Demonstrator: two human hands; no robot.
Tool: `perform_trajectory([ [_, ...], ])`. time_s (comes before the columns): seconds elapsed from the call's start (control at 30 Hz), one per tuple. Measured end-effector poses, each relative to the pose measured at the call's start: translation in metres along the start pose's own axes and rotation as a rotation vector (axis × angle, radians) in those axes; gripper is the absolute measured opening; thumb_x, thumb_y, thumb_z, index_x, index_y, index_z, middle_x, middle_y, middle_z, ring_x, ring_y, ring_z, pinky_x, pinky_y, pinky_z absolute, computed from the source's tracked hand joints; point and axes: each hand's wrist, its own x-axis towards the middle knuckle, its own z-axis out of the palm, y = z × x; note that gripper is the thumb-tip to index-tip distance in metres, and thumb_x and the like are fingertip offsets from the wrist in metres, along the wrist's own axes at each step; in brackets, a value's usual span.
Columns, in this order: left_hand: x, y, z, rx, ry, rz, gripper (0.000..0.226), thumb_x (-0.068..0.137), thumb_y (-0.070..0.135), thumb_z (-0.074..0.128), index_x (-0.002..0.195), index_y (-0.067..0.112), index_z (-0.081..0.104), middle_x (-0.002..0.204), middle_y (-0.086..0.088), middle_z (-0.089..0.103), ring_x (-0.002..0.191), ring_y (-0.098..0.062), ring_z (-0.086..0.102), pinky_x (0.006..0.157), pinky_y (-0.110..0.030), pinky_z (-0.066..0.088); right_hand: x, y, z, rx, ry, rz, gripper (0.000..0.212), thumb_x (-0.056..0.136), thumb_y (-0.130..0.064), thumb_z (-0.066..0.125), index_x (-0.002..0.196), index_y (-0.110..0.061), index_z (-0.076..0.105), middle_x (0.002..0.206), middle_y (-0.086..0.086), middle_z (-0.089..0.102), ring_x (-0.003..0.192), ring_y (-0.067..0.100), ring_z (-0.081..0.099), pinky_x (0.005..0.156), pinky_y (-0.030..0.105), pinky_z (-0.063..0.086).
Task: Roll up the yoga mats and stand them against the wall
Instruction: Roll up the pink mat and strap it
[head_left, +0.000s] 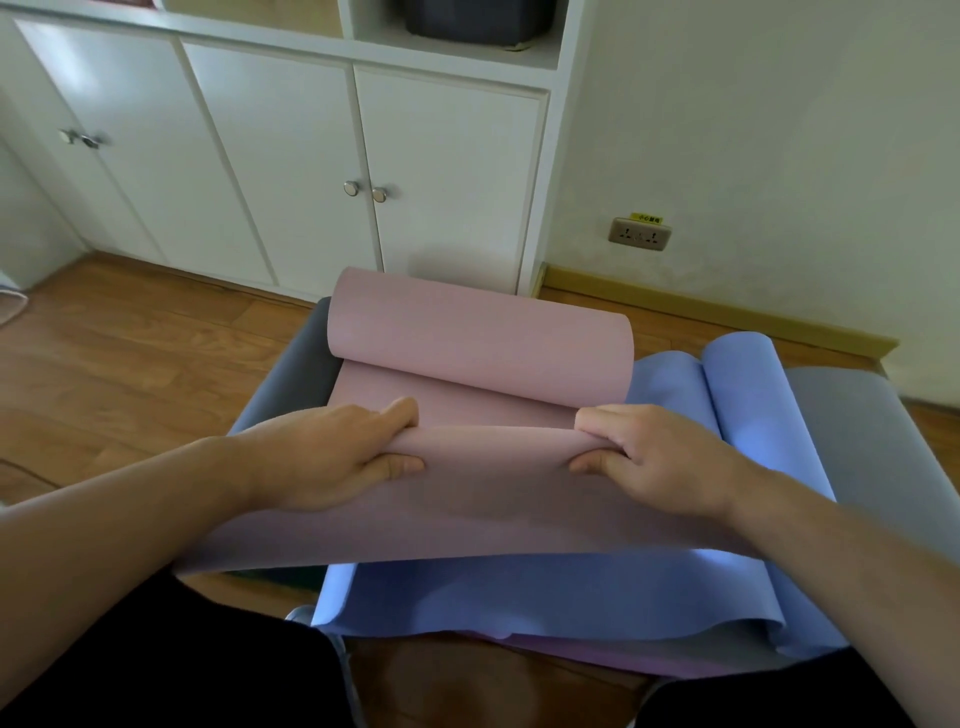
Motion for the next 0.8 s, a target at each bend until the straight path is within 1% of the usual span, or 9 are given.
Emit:
perform_trajectory([
  [0.1,0.002,0.006,0.001,0.070,0.078,-0.008,0.027,0.104,0.061,0.040,0.098,0.035,0.040,0.081,0.015,0.053,0.074,-0.007,0.055,0.075,-0.036,0.049,0.003,0.004,-0.001,-0.070,0.018,0.059,0.032,0.102,-0.055,0.057,0.088,-0.027,0.058,0.087,-0.011,0.055,0.083,0.012,0.055,0.072,0.044,0.050],
  [0.23,0.016,0.020,0.009,0.177,0.161,-0.152,0.028,0.103,0.059,0.044,0.098,0.032,0.051,0.095,0.010,0.049,0.090,-0.015,0.058,0.075,-0.039,0.049,0.008,0.000,0.002,-0.070,0.028,0.181,0.026,0.097,-0.049,0.071,0.082,-0.031,0.061,0.092,-0.010,0.049,0.086,0.010,0.048,0.076,0.046,0.051],
  [0.37,0.024,0.022,0.014,0.132,0.243,-0.205,0.030,0.099,0.055,0.058,0.094,0.026,0.059,0.094,0.007,0.056,0.090,-0.019,0.061,0.078,-0.041,0.053,0.010,-0.002,0.004,-0.069,0.117,0.239,0.012,0.094,-0.043,0.075,0.102,-0.035,0.072,0.095,-0.012,0.056,0.089,0.015,0.056,0.078,0.046,0.054],
  [0.47,0.029,0.021,0.013,0.120,0.235,-0.207,0.030,0.100,0.051,0.060,0.094,0.022,0.054,0.093,0.005,0.062,0.091,-0.022,0.063,0.079,-0.042,0.052,0.011,-0.004,0.003,-0.096,0.094,0.244,0.014,0.097,-0.036,0.070,0.110,-0.036,0.064,0.102,-0.013,0.065,0.097,0.017,0.060,0.081,0.045,0.054],
  [0.53,0.032,0.023,0.016,0.161,0.216,-0.164,0.025,0.105,0.044,0.053,0.095,0.022,0.046,0.098,0.002,0.061,0.094,-0.023,0.064,0.076,-0.037,0.047,0.011,-0.006,0.006,-0.167,0.031,0.252,0.015,0.101,-0.021,0.063,0.108,-0.032,0.056,0.103,-0.015,0.062,0.099,0.017,0.060,0.079,0.044,0.054],
  [0.63,0.029,0.025,0.019,0.185,0.174,-0.093,0.021,0.109,0.039,0.045,0.098,0.023,0.036,0.102,0.002,0.060,0.091,-0.021,0.061,0.073,-0.031,0.038,0.010,-0.009,0.009,-0.191,-0.054,0.251,0.030,0.093,0.002,0.049,0.104,-0.026,0.043,0.103,-0.016,0.055,0.098,0.013,0.061,0.072,0.037,0.049],
  [0.7,0.024,0.026,0.017,0.165,0.123,-0.067,0.024,0.108,0.045,0.042,0.098,0.024,0.034,0.099,0.004,0.056,0.085,-0.020,0.055,0.073,-0.032,0.037,0.008,-0.008,0.008,-0.197,-0.110,0.242,0.023,0.099,-0.006,0.050,0.102,-0.026,0.039,0.101,-0.014,0.054,0.090,0.013,0.057,0.071,0.035,0.045],
  [0.77,0.021,0.024,0.014,0.162,0.079,-0.053,0.035,0.103,0.059,0.043,0.098,0.025,0.034,0.096,0.006,0.053,0.081,-0.017,0.050,0.074,-0.033,0.039,0.007,-0.009,0.006,-0.165,-0.125,0.208,0.014,0.108,-0.031,0.051,0.104,-0.028,0.038,0.102,-0.009,0.057,0.087,0.017,0.056,0.076,0.039,0.047],
  [0.8,0.020,0.024,0.012,0.181,0.054,-0.054,0.044,0.099,0.068,0.046,0.099,0.025,0.035,0.094,0.008,0.052,0.079,-0.015,0.049,0.073,-0.033,0.039,0.007,-0.010,0.005,-0.145,-0.129,0.193,0.021,0.107,-0.043,0.053,0.106,-0.028,0.038,0.101,-0.009,0.057,0.087,0.017,0.056,0.078,0.039,0.047],
])
